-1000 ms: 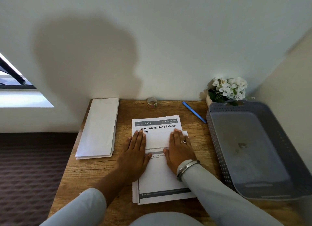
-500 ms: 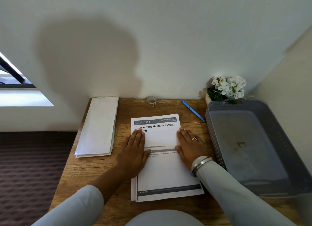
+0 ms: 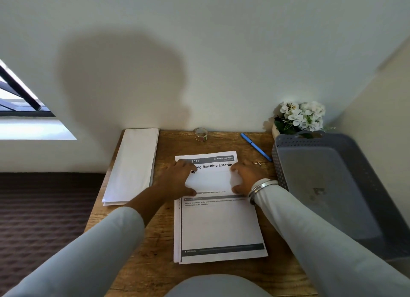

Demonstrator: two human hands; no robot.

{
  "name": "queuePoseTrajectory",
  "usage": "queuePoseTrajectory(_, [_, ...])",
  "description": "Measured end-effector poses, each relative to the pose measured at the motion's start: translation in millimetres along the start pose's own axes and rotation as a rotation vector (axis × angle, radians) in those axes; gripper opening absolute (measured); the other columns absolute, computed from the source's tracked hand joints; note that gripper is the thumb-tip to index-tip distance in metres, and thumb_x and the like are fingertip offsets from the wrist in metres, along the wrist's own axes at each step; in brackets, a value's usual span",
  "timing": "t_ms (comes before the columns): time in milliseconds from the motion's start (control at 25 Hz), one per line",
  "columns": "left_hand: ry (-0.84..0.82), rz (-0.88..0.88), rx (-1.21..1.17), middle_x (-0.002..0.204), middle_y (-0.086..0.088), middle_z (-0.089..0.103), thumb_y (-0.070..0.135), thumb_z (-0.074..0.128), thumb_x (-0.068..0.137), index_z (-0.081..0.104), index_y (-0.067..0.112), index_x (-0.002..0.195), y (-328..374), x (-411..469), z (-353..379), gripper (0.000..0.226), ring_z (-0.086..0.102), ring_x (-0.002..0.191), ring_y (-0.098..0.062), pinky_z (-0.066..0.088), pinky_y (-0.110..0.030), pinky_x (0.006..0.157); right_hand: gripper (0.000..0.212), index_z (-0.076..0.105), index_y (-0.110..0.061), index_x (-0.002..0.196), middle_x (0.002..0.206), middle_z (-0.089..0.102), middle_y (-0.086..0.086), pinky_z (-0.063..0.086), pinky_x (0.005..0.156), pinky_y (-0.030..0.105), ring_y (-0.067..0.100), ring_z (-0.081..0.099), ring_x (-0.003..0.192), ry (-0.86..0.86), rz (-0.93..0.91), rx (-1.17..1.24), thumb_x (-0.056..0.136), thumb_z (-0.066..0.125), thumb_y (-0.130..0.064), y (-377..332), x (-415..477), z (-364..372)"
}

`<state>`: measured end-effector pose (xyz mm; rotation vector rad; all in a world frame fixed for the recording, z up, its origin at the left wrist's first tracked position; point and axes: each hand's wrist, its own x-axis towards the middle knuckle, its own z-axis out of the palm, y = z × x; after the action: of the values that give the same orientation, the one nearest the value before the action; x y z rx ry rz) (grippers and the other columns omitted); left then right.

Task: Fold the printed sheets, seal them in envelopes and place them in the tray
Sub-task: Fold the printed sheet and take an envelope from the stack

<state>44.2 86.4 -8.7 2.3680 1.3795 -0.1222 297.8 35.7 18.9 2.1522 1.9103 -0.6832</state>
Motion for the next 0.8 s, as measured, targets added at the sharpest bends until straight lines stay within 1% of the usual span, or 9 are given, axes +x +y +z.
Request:
queuePoseTrajectory(120, [-0.050,-0.007,-0.008,0.152,0.004,0.040,0.056,0.079,0.073,0.049,0.034,0.132,1.3,4.4,-2.3,0.069,0.034,0.136,-0.023,0.032,-0.048,0.113,0.078,0.043,-0.032,0.138,0.152,0.031,0.004,0.047,0.103,0.042,0.031,0.041,0.133,-0.038,0.022,0.076,0.072,0.082,-0.033,-1.6,4.4,-2.2])
queuePoseTrajectory(240, [-0.067,-0.012,0.003,0.151,0.002,0.039,0.053,0.080,0.073,0.052,0.034,0.127,2.3,5.7,-5.0,0.064,0.033,0.136,-0.024,0.030,-0.048,0.114,0.074,0.044,-0.030,0.135,0.144,0.044,0.003,0.050,0.099,0.039,0.027,0.049,0.125,-0.048,0.021,0.088,0.072,0.083,-0.031,-3.8,4.2,-6.8])
queuePoseTrajectory(320, [-0.054,-0.013,-0.008,0.149,0.003,0.041,0.053,0.081,0.073,0.051,0.033,0.127,4.1,4.1,-7.0,0.065,0.034,0.134,-0.023,0.031,-0.046,0.113,0.069,0.047,-0.029,0.133,0.139,0.049,0.002,0.049,0.100,0.039,0.026,0.051,0.123,-0.029,-0.004,0.057,0.074,0.082,-0.033,-3.5,3.8,-8.5])
queuePoseTrajectory(400, [-0.018,-0.023,-0.061,0.147,0.004,0.044,0.050,0.083,0.072,0.046,0.032,0.133,8.2,-2.1,-8.2,0.074,0.038,0.131,-0.021,0.035,-0.044,0.109,0.054,0.053,-0.028,0.127,0.134,0.052,0.002,0.048,0.100,0.039,0.025,0.051,0.121,0.020,-0.055,0.037,0.079,0.076,-0.032,-2.6,2.3,-11.1])
queuePoseTrajectory(480, [0.054,-0.066,-0.217,0.141,0.004,0.051,0.042,0.085,0.074,0.043,0.033,0.138,12.4,-11.2,-9.1,0.077,0.049,0.122,-0.019,0.047,-0.042,0.101,0.032,0.061,-0.025,0.114,0.122,0.059,0.003,0.048,0.096,0.036,0.024,0.054,0.112,0.088,-0.117,0.068,0.083,0.070,-0.026,-1.2,-1.7,-17.3])
queuePoseTrajectory(560, [0.167,-0.089,-0.347,0.131,0.005,0.059,0.033,0.080,0.081,0.051,0.034,0.130,12.9,-18.9,-12.1,0.057,0.059,0.107,-0.017,0.057,-0.037,0.088,0.017,0.065,-0.022,0.101,0.107,0.064,0.002,0.050,0.090,0.035,0.022,0.058,0.100,0.168,-0.157,0.141,0.085,0.068,-0.021,-0.9,-6.7,-25.6])
queuePoseTrajectory(640, [0.283,-0.042,-0.364,0.120,0.006,0.064,0.028,0.076,0.087,0.061,0.033,0.114,11.3,-24.7,-13.7,0.031,0.062,0.100,-0.017,0.058,-0.033,0.081,0.010,0.065,-0.022,0.090,0.097,0.066,-0.002,0.053,0.084,0.034,0.018,0.060,0.090,0.276,-0.194,0.237,0.084,0.069,-0.016,0.0,-10.8,-30.2])
queuePoseTrajectory(720, [0.397,0.037,-0.346,0.114,0.005,0.067,0.023,0.076,0.087,0.066,0.029,0.103,7.5,-29.5,-10.1,0.020,0.061,0.100,-0.017,0.057,-0.032,0.081,0.015,0.064,-0.023,0.083,0.092,0.067,-0.003,0.055,0.081,0.036,0.017,0.061,0.086,0.387,-0.250,0.292,0.081,0.071,-0.010,0.4,-13.8,-27.9])
queuePoseTrajectory(800, [0.443,0.088,-0.291,0.117,0.002,0.068,0.017,0.078,0.085,0.067,0.025,0.100,4.5,-35.3,-0.9,0.020,0.059,0.107,-0.018,0.054,-0.030,0.087,0.018,0.064,-0.025,0.081,0.094,0.067,-0.003,0.054,0.084,0.037,0.018,0.060,0.090,0.450,-0.291,0.235,0.079,0.073,-0.010,-0.1,-18.7,-18.7])
